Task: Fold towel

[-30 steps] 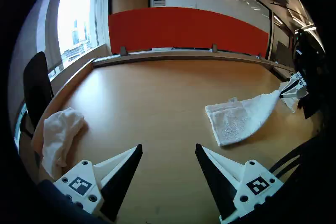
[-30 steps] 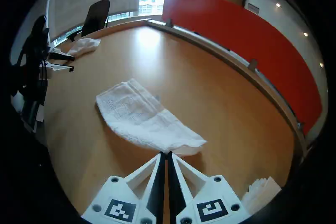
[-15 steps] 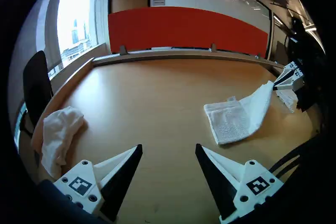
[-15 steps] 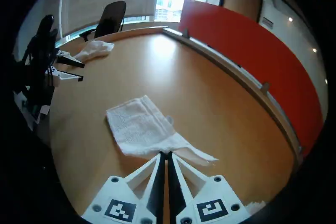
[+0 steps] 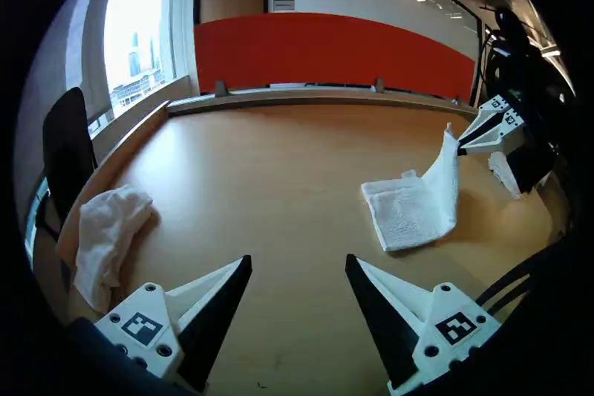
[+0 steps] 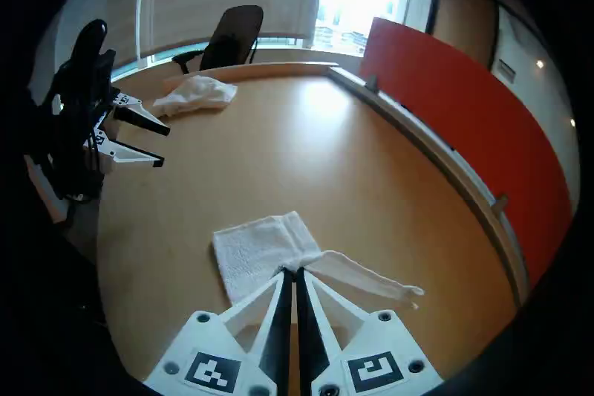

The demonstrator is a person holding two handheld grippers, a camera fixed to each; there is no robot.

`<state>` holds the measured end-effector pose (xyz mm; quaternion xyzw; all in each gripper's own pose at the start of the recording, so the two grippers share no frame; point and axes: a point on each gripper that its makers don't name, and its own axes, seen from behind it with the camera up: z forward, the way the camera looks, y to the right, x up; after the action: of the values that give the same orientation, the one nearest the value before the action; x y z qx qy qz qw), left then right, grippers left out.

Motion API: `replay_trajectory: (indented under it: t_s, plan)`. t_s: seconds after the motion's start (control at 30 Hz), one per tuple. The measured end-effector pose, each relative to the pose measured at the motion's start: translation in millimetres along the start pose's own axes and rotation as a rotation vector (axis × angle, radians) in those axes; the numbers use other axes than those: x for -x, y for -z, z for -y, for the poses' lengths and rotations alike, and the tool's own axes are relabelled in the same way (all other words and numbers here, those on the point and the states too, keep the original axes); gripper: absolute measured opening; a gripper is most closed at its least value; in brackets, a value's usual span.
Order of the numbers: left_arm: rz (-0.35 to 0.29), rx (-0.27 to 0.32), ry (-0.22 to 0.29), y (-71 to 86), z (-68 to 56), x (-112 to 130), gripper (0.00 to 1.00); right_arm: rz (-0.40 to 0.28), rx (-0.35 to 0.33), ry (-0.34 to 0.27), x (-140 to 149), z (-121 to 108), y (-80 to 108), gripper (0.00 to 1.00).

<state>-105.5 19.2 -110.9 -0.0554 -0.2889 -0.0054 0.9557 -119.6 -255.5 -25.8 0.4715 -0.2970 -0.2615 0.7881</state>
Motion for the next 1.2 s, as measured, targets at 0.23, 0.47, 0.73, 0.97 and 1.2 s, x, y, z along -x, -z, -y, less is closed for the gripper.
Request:
replay_trajectory:
  t_s: [0.23, 0.47, 0.73, 0.97, 1.2]
  plan:
    - [0.0, -0.021, 0.015, 9.0, 9.7, 4, 0.94, 0.018, -0.087, 0.041, -8, 28, -33.4, 0.03]
    - [0.008, -0.039, 0.023, 16.5, 16.1, 13, 0.94, 0.068, -0.169, 0.038, 6, 63, -84.5, 0.03]
    - [0.016, -0.049, 0.035, 20.1, 18.6, 20, 0.94, 0.102, -0.199, -0.003, 22, 76, -105.0, 0.03]
    - [0.02, -0.045, 0.033, 19.0, 17.7, 21, 0.94, 0.101, -0.198, -0.003, 21, 75, -103.3, 0.08]
    - [0.024, -0.047, 0.031, 18.9, 18.4, 22, 0.94, 0.093, -0.19, 0.001, 18, 74, -101.2, 0.35]
